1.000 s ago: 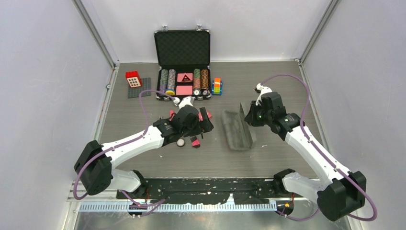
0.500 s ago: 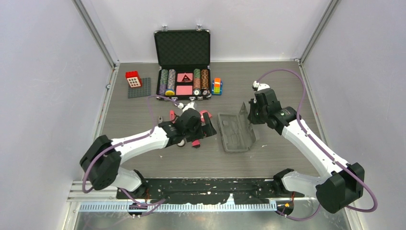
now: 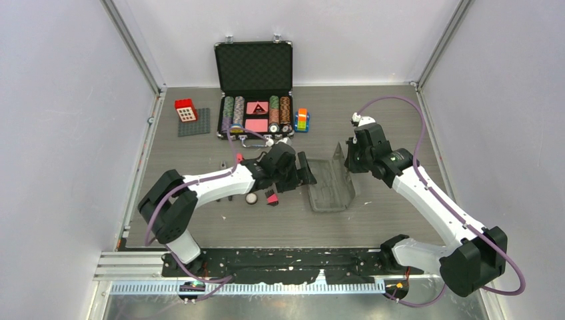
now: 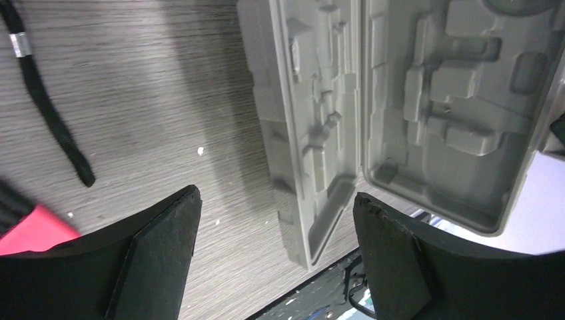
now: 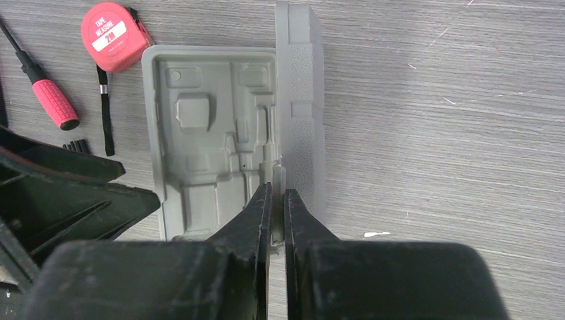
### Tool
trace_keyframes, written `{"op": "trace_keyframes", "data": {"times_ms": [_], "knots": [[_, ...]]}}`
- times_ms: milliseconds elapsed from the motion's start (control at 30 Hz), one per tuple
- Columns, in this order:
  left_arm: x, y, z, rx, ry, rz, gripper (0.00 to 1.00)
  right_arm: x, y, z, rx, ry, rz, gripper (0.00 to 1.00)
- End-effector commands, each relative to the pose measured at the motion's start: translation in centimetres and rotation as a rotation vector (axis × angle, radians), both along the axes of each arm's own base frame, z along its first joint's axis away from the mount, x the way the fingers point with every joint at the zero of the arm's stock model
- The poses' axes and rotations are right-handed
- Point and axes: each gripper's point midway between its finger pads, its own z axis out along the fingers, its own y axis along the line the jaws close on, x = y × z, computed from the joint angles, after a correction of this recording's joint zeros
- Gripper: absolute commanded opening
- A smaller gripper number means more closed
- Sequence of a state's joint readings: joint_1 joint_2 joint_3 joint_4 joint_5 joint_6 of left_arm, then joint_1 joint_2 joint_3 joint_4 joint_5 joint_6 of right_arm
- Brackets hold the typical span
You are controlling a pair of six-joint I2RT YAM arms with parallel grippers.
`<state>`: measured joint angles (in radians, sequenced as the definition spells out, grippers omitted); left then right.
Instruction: Pack the tool kit
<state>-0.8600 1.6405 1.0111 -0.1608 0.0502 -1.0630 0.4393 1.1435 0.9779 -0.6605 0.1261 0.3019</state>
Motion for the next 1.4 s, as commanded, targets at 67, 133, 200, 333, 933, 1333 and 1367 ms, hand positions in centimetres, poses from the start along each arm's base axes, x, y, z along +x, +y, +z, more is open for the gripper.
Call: {"op": "trace_keyframes", "data": {"times_ms": [67, 133, 200, 333, 933, 1333, 1367], "knots": [[0.4, -1.8, -1.1, -0.021, 0.049, 0.006, 0.72, 0.4, 0.5, 2.6, 0.051, -0.063, -0.001, 0.06], [0.3, -1.8, -2.0, -0.012, 0.076, 0.011, 0.66, 0.3, 0.4, 3.0, 0.044, -0.071, -0.003, 0.06], [0.1, -1.9, -2.9, -0.004, 0.099, 0.011, 0.58, 0.4, 0.0, 3.3, 0.030, -0.078, -0.011, 0.07], [0.0, -1.6, -4.0, 0.021, 0.118, 0.017, 0.44, 0.4, -1.9, 3.2, -0.030, -0.078, -0.068, 0.10], [1.6, -0.9, -3.5, 0.104, 0.058, -0.006, 0.39, 0.1, -5.2, 3.6, 0.041, -0.138, -0.157, 0.67], [5.0, 3.9, 4.8, 0.111, -0.152, 0.057, 0.91, 0.2, 1.0, -3.0, 0.121, 0.108, 0.062, 0.68], [5.2, 4.9, 5.9, 0.118, -0.179, 0.066, 0.94, 0.4, 0.9, -3.8, 0.105, 0.128, 0.055, 0.68]]}}
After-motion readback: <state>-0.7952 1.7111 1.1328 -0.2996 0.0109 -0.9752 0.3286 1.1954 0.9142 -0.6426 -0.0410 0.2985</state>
